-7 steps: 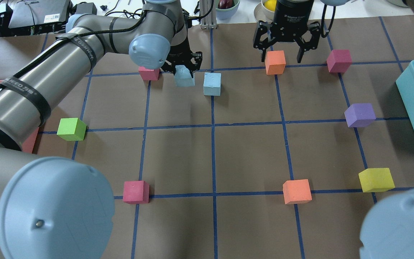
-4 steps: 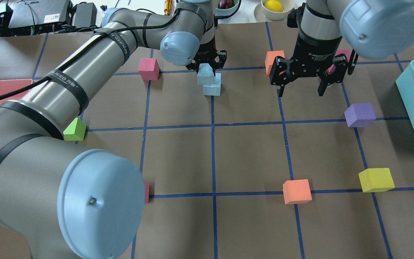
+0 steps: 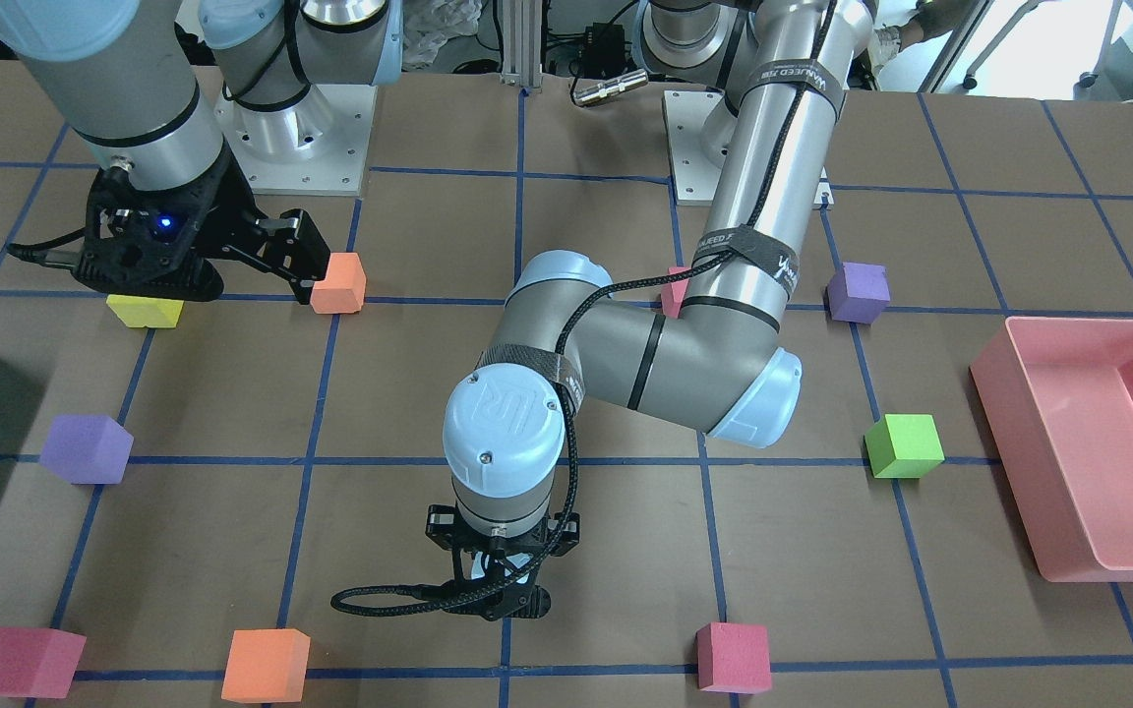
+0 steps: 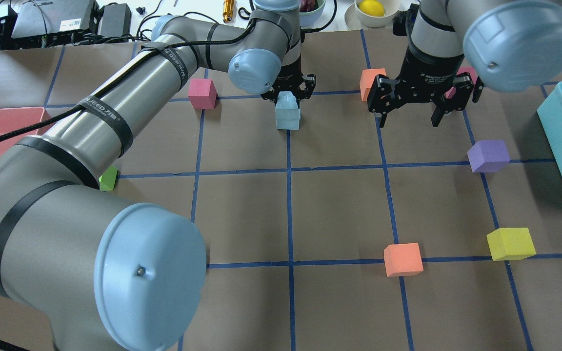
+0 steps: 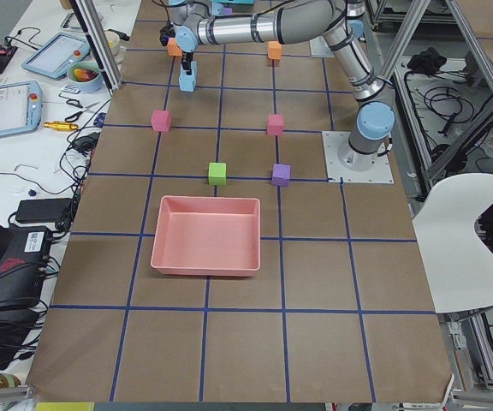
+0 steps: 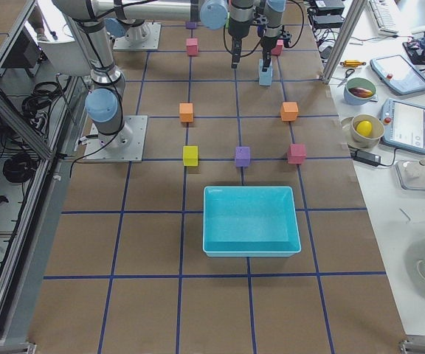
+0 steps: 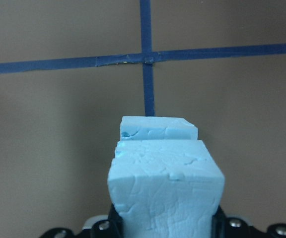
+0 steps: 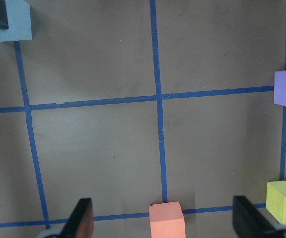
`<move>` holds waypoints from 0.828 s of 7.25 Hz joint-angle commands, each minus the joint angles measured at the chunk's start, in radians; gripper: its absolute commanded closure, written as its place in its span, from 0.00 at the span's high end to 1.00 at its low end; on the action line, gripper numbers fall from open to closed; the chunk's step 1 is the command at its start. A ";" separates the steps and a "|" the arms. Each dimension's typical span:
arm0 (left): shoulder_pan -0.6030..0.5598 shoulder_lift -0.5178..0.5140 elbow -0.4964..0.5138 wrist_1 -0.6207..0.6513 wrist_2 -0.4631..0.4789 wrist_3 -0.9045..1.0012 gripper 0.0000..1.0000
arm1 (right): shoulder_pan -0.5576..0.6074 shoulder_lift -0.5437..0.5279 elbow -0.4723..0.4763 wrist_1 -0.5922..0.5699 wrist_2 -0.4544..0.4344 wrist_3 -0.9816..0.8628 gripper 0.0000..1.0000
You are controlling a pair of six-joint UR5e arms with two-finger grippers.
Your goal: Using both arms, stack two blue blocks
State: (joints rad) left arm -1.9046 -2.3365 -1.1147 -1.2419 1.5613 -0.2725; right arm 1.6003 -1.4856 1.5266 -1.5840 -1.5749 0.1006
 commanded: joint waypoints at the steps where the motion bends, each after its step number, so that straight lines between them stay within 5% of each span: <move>1: 0.001 0.006 0.001 0.002 0.000 0.006 1.00 | -0.017 -0.005 -0.016 0.021 0.006 -0.004 1.00; 3: 0.033 0.060 0.022 -0.037 -0.001 0.028 1.00 | -0.019 -0.010 -0.019 0.041 -0.002 -0.015 1.00; 6: 0.134 0.245 0.003 -0.319 0.041 0.221 1.00 | -0.023 -0.024 -0.017 0.052 -0.005 -0.114 1.00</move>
State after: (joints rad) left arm -1.8273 -2.1782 -1.0959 -1.4415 1.5803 -0.1315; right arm 1.5794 -1.5061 1.5090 -1.5338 -1.5802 0.0531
